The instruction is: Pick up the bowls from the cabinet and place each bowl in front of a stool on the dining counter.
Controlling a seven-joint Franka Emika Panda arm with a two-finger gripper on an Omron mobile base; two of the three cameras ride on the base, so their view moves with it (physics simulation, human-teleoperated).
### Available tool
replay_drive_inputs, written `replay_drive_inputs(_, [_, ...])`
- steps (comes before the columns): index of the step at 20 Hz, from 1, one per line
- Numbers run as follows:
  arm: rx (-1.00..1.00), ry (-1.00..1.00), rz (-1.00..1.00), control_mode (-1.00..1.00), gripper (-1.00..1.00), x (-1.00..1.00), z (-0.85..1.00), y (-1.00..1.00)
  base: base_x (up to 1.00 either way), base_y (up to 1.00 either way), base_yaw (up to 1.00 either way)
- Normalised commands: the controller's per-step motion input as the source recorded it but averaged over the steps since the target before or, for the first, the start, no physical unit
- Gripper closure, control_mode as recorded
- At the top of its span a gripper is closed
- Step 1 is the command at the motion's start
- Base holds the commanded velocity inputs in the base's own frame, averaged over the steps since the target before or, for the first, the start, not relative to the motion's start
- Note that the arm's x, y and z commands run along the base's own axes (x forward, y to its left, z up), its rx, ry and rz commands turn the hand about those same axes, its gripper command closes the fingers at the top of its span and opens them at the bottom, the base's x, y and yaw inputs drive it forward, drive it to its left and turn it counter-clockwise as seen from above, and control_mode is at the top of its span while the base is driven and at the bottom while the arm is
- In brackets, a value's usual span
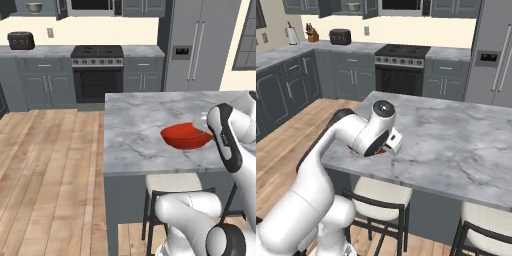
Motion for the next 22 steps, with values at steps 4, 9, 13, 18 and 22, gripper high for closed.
replay_drive_inputs(4, [0.0, 0.0, 0.04, -1.0, 1.0, 0.2, -0.53, -0.02, 0.0, 0.0, 0.0])
replay_drive_inputs(9, [0.0, 0.0, 0.0, -1.0, 1.0, 0.31, -0.46, -0.14, 0.0, 0.0, 0.0])
replay_drive_inputs(13, [0.0, 0.0, 0.0, -1.0, 1.0, 0.37, -0.37, -0.22, 0.0, 0.0, 0.0])
replay_drive_inputs(18, [0.0, 0.0, 0.0, -1.0, 1.0, 0.38, -0.32, -0.18, 0.0, 0.0, 0.0])
replay_drive_inputs(22, [0.0, 0.0, 0.0, -1.0, 1.0, 0.38, -0.25, -0.15, 0.0, 0.0, 0.0])
